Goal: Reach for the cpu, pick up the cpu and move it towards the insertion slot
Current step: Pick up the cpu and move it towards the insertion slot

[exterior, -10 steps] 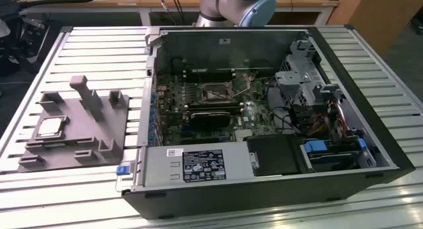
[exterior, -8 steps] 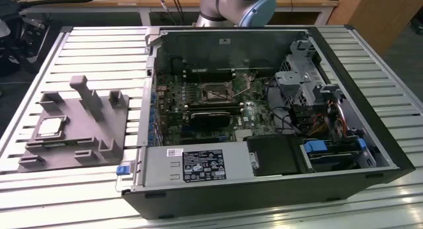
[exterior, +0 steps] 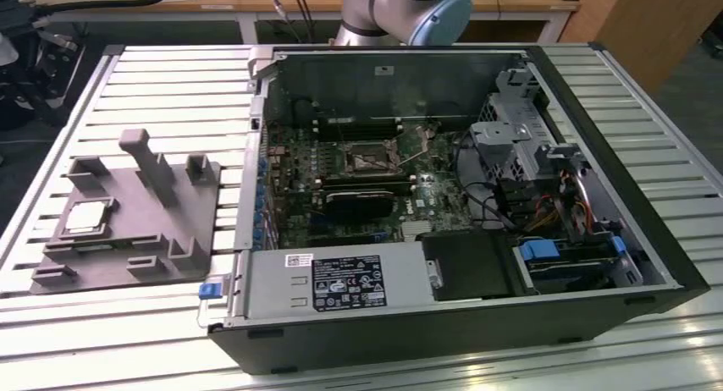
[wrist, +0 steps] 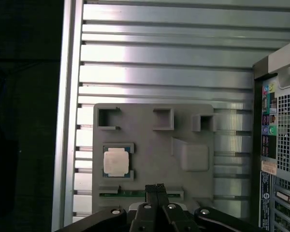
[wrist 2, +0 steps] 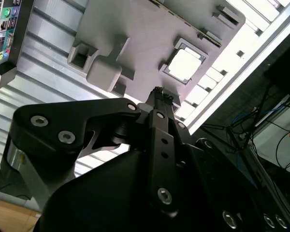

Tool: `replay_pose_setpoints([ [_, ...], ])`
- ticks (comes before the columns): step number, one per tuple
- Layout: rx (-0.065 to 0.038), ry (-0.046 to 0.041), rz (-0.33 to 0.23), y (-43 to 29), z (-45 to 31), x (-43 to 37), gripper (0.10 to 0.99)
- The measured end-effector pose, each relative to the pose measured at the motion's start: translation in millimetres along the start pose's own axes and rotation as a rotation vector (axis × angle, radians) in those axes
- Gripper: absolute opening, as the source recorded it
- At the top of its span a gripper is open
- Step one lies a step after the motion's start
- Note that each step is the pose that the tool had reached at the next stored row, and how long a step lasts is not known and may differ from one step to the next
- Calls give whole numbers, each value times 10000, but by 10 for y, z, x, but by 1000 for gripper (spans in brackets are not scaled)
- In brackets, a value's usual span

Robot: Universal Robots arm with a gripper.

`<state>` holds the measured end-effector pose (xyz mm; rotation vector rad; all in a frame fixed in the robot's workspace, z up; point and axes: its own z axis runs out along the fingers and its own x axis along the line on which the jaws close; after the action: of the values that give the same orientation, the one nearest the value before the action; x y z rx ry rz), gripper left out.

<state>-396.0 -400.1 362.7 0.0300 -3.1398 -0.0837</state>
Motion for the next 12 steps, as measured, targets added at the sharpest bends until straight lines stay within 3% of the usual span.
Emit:
replay_pose_setpoints([
  [12,1,-21,-1,-8,146,47,106],
])
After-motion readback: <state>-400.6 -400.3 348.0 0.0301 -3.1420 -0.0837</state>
